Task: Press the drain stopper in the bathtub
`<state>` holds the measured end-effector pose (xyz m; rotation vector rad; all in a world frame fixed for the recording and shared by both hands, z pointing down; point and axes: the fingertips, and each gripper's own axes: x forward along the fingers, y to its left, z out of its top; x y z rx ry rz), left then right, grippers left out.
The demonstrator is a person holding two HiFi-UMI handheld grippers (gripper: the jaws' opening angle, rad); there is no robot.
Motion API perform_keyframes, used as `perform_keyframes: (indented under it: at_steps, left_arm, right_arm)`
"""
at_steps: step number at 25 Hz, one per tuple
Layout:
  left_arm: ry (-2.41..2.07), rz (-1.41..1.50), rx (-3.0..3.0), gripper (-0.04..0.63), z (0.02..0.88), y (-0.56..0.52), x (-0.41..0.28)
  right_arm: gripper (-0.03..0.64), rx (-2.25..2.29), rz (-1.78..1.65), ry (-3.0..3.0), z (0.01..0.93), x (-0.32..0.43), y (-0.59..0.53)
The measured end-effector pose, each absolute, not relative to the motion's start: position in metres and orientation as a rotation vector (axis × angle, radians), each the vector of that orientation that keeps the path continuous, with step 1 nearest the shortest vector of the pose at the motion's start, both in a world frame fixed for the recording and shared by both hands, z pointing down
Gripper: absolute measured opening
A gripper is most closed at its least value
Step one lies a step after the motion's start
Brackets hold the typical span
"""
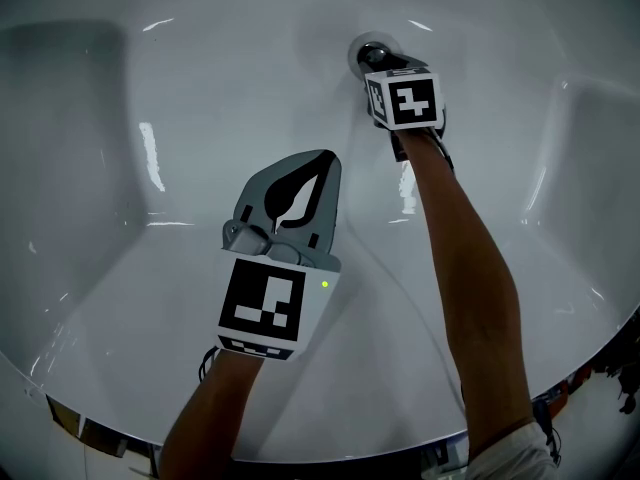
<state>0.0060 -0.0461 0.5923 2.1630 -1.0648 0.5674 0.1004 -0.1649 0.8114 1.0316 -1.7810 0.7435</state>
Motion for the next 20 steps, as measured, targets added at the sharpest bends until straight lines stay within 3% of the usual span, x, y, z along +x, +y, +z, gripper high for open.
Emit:
perform_keyframes:
  at_steps: [8,20]
  left_arm:
    - [-1.108,0.569,2.211,-0.003,0.538,-0.063,0.005]
    - [-1.218,0.475,2.195,-0.003,0.416,-0.065,0.014]
  right_arm:
    - [0.184,1.058,0.799,-1.88,0.738,0.101,-0.145]
    - [0.184,1.107,0.771,-2.026,0.557,0.098,-0.108]
